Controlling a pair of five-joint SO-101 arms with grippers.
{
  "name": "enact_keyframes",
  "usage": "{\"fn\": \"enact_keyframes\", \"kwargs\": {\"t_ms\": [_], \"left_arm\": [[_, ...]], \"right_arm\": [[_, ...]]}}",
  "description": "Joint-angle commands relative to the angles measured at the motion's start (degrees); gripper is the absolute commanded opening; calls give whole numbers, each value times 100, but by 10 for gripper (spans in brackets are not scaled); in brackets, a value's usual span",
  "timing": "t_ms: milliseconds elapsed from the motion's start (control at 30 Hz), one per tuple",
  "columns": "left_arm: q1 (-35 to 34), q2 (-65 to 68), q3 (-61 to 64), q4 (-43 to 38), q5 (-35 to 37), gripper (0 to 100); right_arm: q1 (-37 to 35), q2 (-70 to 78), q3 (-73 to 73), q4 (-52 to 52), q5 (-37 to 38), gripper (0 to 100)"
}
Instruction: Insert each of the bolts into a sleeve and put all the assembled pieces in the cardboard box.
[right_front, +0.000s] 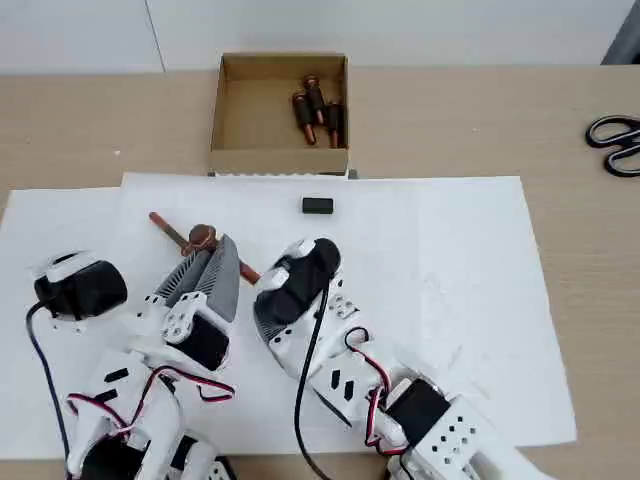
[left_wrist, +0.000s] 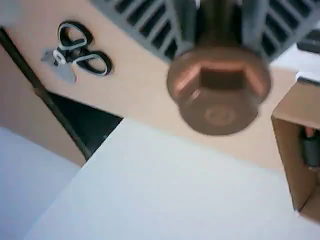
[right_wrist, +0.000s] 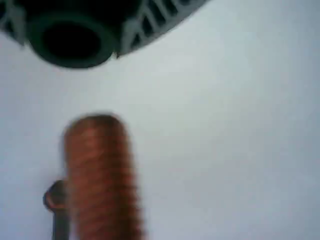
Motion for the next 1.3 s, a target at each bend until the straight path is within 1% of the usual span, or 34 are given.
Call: {"fn": "enact_keyframes", "kwargs": {"t_ms": [0,100,200,333,500,567,800,1000,1167,1267], "left_arm": [[-229,-26,57,-448,26,5],[-352,-26,119,-545,26,5],[-325,-26,127,-545,26,5],[-308,-9,136,-510,26,5],[308,-26,136,0,-167,5],[413,-26,136,114,-176,5],[431,-26,119,193,-193,5],[431,-26,110,193,-193,5],[431,-26,101,193,-193,5],[633,-26,101,281,-290,5]], "right_arm": [[-22,-338,176,-708,545,2],[-40,-901,695,-1077,941,2],[-40,-1622,1099,-980,1020,2],[-31,-2510,1336,-400,1020,2],[-13,-3266,1345,312,1029,2],[-13,-3451,1345,497,1029,2],[-4,-3486,1354,576,1029,2],[321,-3477,1415,576,1029,2],[338,-3477,1442,576,1029,2],[338,-3477,1442,576,1029,2]]}}
